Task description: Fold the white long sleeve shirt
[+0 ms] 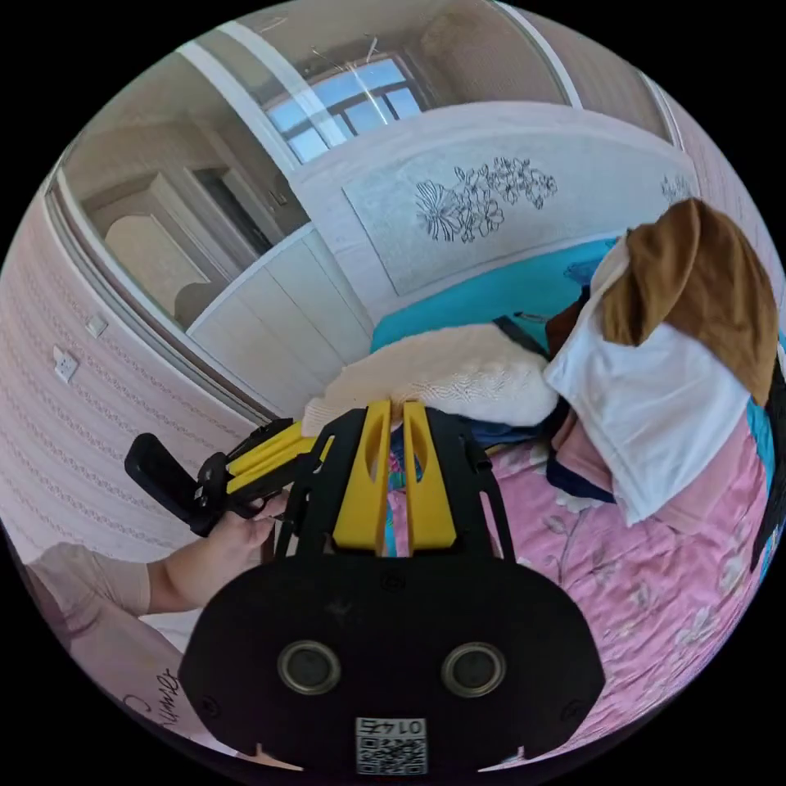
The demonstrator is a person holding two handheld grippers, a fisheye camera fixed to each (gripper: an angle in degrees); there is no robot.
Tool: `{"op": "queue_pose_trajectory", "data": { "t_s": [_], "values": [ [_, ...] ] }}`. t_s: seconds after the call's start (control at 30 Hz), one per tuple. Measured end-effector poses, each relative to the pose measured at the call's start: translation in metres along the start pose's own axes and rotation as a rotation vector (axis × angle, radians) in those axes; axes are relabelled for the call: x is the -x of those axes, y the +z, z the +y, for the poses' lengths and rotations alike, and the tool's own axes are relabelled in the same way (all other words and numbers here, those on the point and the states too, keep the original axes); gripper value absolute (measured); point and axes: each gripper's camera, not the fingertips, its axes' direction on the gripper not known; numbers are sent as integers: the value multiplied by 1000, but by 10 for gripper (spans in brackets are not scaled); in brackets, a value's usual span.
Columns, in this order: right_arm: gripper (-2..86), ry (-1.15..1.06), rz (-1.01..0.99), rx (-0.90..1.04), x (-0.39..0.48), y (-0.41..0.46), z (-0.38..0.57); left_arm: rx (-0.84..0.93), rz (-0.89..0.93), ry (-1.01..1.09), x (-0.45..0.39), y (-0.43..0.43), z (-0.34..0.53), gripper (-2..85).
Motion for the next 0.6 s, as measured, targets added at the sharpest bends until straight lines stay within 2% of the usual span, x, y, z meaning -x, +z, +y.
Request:
{"op": "queue_pose_trajectory", "data": {
  "t_s": [0.07,0.17,0.23,0.27,0.33,0.4,0.47,0.5,0.53,0.6],
  "values": [
    [15,-42,24,-53,6,-39,16,-49,62,93,-33,-10,-24,-8],
    [13,-23,115,-107,9,-96,76,-43,283,166,-94,-10,-36,-7],
    [12,87,189,-120,4,-131,151,39,535,170,-151,2,-15,-6],
    [12,124,201,-118,2,-138,173,71,596,168,-166,6,-6,-5],
    [10,327,245,-50,-14,-149,265,271,794,156,-227,29,45,-4],
    [7,511,284,85,-26,-140,328,458,858,143,-261,45,84,-3],
    [4,607,306,125,-25,-133,373,608,837,156,-279,51,111,-5],
    [3,633,344,118,-19,-134,390,629,814,135,-279,48,115,-7],
    [4,631,354,99,-12,-136,399,545,808,73,-270,39,109,-8],
    [8,578,363,85,1,-137,402,489,801,37,-253,28,92,-8]
  ]
}}
